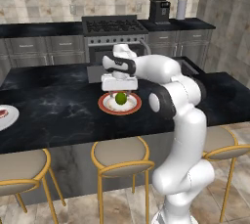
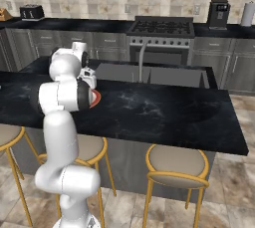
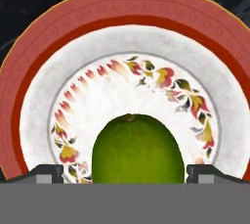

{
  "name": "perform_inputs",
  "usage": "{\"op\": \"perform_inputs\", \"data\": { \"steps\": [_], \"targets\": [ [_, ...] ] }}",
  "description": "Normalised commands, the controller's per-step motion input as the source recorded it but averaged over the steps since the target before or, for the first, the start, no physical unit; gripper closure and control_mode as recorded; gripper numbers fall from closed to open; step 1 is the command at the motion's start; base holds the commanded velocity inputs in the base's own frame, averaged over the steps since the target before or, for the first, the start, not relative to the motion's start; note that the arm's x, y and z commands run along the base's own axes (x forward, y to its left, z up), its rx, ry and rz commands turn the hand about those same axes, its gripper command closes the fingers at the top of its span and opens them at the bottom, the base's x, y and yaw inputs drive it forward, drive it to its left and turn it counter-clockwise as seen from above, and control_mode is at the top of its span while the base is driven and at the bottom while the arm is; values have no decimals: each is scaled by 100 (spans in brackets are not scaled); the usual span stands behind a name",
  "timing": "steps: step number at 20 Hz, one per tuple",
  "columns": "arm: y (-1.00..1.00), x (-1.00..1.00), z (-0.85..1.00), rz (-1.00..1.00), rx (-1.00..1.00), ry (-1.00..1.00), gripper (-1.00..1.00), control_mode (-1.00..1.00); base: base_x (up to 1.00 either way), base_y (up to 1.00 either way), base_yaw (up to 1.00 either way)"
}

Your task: Transport the steak and lime to the fridge. Place the steak on the rack containing meat and place the lime on the rack containing the vegetable, ensuring meats and vegetables are on different racks.

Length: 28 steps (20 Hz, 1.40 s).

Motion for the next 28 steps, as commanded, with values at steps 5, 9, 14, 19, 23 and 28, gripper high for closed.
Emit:
{"op": "perform_inputs", "data": {
  "steps": [5, 9, 14, 19, 23, 28],
  "targets": [
    [-8, -48, 0, 0, 0, -2, -100, -100, 0, 0, 0],
    [-3, -26, 0, 0, 0, -2, -100, -100, 0, 0, 0],
    [0, 0, 0, 0, 0, -17, -100, -100, 0, 0, 0],
    [0, 0, 0, 0, 0, -24, -100, -100, 0, 0, 0],
    [0, 2, 0, 0, 0, -6, -100, -100, 0, 0, 0],
    [0, 10, 0, 0, 0, 0, -100, -100, 0, 0, 0]
  ]
}}
